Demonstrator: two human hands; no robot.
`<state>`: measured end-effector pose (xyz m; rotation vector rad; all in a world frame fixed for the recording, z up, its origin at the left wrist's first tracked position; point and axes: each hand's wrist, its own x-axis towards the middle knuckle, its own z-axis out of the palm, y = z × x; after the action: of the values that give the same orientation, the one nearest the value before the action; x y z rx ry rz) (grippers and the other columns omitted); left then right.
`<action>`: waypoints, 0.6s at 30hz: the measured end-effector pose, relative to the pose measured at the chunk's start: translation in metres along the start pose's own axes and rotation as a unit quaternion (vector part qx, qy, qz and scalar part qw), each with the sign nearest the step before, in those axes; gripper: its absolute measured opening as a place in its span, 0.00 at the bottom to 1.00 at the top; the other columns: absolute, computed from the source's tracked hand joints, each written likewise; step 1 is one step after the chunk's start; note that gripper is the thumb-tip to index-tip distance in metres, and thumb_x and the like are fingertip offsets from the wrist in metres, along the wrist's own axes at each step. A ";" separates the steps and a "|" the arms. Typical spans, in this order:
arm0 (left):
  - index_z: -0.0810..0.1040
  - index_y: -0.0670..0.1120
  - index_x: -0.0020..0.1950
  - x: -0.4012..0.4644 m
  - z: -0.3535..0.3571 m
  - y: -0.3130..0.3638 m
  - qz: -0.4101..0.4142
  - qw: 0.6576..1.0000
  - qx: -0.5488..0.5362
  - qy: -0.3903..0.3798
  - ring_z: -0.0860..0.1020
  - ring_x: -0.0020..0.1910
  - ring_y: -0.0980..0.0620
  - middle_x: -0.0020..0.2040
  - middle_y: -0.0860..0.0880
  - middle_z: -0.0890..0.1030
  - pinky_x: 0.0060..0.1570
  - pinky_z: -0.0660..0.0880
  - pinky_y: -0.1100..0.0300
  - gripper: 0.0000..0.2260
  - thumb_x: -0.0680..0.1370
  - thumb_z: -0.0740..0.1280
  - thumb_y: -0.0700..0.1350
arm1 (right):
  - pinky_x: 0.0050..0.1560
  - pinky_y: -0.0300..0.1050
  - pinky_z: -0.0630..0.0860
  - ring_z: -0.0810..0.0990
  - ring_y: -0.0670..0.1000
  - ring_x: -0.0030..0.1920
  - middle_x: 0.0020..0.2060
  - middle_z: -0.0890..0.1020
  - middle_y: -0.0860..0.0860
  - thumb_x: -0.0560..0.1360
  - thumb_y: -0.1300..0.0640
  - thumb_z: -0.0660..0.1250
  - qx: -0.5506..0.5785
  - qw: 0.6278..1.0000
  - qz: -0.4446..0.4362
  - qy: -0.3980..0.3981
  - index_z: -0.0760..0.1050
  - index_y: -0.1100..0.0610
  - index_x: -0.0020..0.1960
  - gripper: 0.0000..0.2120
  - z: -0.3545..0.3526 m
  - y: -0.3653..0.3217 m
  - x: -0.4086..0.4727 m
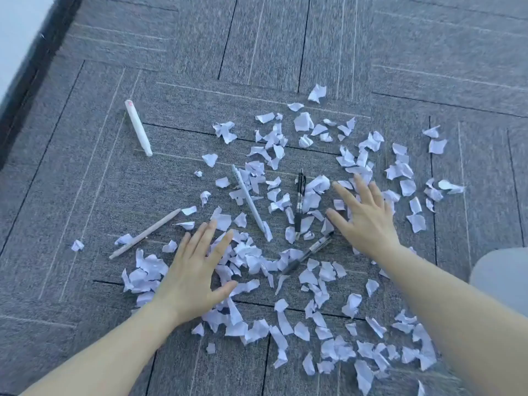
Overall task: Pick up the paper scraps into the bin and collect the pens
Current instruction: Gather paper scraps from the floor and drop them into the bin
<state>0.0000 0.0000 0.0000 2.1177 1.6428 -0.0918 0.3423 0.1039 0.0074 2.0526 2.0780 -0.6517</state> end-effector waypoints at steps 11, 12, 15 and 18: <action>0.68 0.43 0.71 -0.016 0.036 0.045 0.148 0.976 -0.156 0.026 0.55 0.76 0.53 0.74 0.50 0.64 0.71 0.58 0.49 0.28 0.76 0.62 0.58 | 0.73 0.51 0.60 0.54 0.46 0.77 0.75 0.64 0.47 0.78 0.44 0.55 0.138 0.983 -0.112 0.049 0.69 0.54 0.71 0.25 0.055 0.012 -0.100; 0.67 0.43 0.71 -0.021 0.038 0.045 0.146 0.976 -0.160 0.033 0.55 0.76 0.52 0.74 0.50 0.64 0.72 0.58 0.49 0.29 0.76 0.63 0.59 | 0.72 0.50 0.61 0.56 0.46 0.77 0.73 0.66 0.47 0.78 0.44 0.56 0.146 0.980 -0.128 0.049 0.69 0.55 0.71 0.25 0.060 0.008 -0.111; 0.59 0.45 0.75 -0.039 0.038 0.040 0.130 0.987 -0.086 0.039 0.53 0.76 0.47 0.76 0.48 0.58 0.74 0.51 0.45 0.39 0.71 0.63 0.66 | 0.73 0.55 0.59 0.61 0.51 0.75 0.71 0.69 0.50 0.76 0.41 0.60 0.126 0.978 -0.145 0.081 0.69 0.52 0.71 0.27 0.073 0.002 -0.136; 0.47 0.50 0.78 -0.056 0.046 0.038 0.098 0.995 0.008 -0.002 0.48 0.77 0.44 0.78 0.45 0.51 0.72 0.46 0.41 0.49 0.66 0.61 0.74 | 0.73 0.64 0.51 0.57 0.58 0.76 0.74 0.64 0.54 0.72 0.33 0.59 0.051 0.989 -0.067 0.119 0.63 0.48 0.73 0.34 0.087 0.005 -0.153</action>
<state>0.0295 -0.0758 -0.0107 2.2773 1.4285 -0.0475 0.3387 -0.0710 -0.0104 2.1553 2.3779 -0.5667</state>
